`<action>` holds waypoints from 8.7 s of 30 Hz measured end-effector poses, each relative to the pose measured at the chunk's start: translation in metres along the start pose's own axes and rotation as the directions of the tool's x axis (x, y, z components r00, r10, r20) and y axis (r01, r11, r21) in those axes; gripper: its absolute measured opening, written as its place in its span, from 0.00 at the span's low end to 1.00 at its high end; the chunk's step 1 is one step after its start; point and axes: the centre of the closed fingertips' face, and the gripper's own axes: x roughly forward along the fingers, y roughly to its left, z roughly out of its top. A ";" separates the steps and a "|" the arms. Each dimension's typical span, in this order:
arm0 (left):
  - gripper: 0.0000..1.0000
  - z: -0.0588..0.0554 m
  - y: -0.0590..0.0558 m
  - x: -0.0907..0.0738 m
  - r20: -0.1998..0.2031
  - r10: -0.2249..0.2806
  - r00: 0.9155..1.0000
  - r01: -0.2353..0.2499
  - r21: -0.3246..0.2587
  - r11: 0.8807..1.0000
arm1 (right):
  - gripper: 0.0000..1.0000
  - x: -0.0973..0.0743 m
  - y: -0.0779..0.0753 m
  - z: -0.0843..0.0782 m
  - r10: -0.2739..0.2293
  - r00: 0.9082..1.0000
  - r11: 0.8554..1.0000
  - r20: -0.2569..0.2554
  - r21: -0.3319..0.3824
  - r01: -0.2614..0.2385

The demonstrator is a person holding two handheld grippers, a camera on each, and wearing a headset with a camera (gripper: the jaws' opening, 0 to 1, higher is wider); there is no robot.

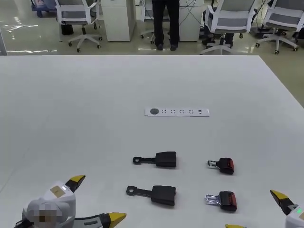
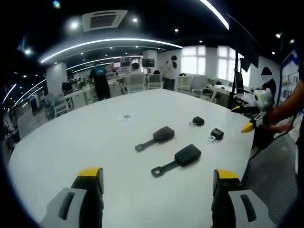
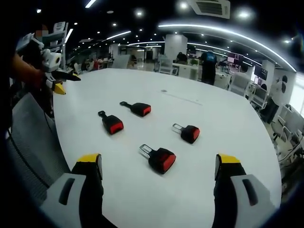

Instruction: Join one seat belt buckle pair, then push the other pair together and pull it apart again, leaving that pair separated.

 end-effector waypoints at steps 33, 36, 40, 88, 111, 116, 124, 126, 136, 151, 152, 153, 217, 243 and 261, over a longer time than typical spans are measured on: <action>0.97 0.007 -0.014 0.027 -0.029 -0.060 0.998 0.061 0.019 0.998 | 1.00 0.021 -0.007 -0.004 0.062 0.997 0.998 -0.046 -0.008 -0.062; 0.97 0.003 -0.013 0.033 -0.033 -0.073 0.997 0.073 0.020 0.997 | 1.00 0.025 -0.008 -0.004 0.067 0.996 0.998 -0.052 -0.011 -0.068; 0.96 0.003 -0.013 0.042 -0.034 -0.087 0.996 0.088 0.027 0.996 | 1.00 0.032 -0.009 -0.004 0.081 0.995 0.996 -0.058 -0.015 -0.082; 0.84 -0.006 -0.058 0.142 -0.188 -0.367 0.911 0.399 0.174 0.900 | 0.90 0.087 -0.004 -0.038 0.327 0.922 0.939 -0.207 -0.033 -0.341; 0.56 -0.038 -0.091 0.168 -0.397 -0.528 0.751 0.651 0.315 0.690 | 0.65 0.093 0.000 -0.051 0.454 0.833 0.850 -0.315 -0.128 -0.511; 0.46 -0.047 -0.093 0.172 -0.435 -0.539 0.721 0.688 0.359 0.631 | 0.52 0.090 0.004 -0.051 0.463 0.817 0.826 -0.343 -0.168 -0.539; 0.35 -0.044 -0.088 0.179 -0.427 -0.526 0.736 0.671 0.350 0.654 | 0.36 0.089 0.002 -0.059 0.452 0.807 0.814 -0.379 -0.196 -0.548; 0.35 -0.043 -0.088 0.179 -0.425 -0.524 0.738 0.668 0.349 0.657 | 0.36 0.089 0.003 -0.058 0.446 0.809 0.820 -0.383 -0.189 -0.541; 0.34 -0.045 -0.090 0.178 -0.437 -0.509 0.742 0.660 0.346 0.667 | 0.36 0.096 0.012 -0.055 0.442 0.796 0.818 -0.414 -0.179 -0.547; 0.34 -0.047 -0.092 0.175 -0.450 -0.495 0.743 0.655 0.339 0.675 | 0.35 0.112 0.032 -0.044 0.469 0.797 0.805 -0.381 -0.188 -0.563; 0.34 -0.048 -0.092 0.175 -0.452 -0.494 0.743 0.655 0.340 0.675 | 0.35 0.113 0.036 -0.042 0.468 0.798 0.804 -0.379 -0.192 -0.563; 0.34 -0.048 -0.093 0.175 -0.454 -0.493 0.743 0.655 0.340 0.675 | 0.35 0.113 0.038 -0.041 0.470 0.798 0.803 -0.377 -0.191 -0.564; 0.33 -0.046 -0.096 0.175 -0.497 -0.494 0.713 0.686 0.350 0.639 | 0.34 0.160 0.102 -0.023 0.501 0.804 0.807 -0.319 -0.161 -0.567; 0.32 -0.044 -0.093 0.171 -0.443 -0.593 0.673 0.738 0.344 0.581 | 0.33 0.157 0.107 -0.015 0.603 0.748 0.732 -0.276 -0.181 -0.657; 0.32 -0.044 -0.091 0.171 -0.417 -0.621 0.664 0.747 0.330 0.577 | 0.33 0.150 0.107 -0.008 0.622 0.751 0.728 -0.220 -0.191 -0.659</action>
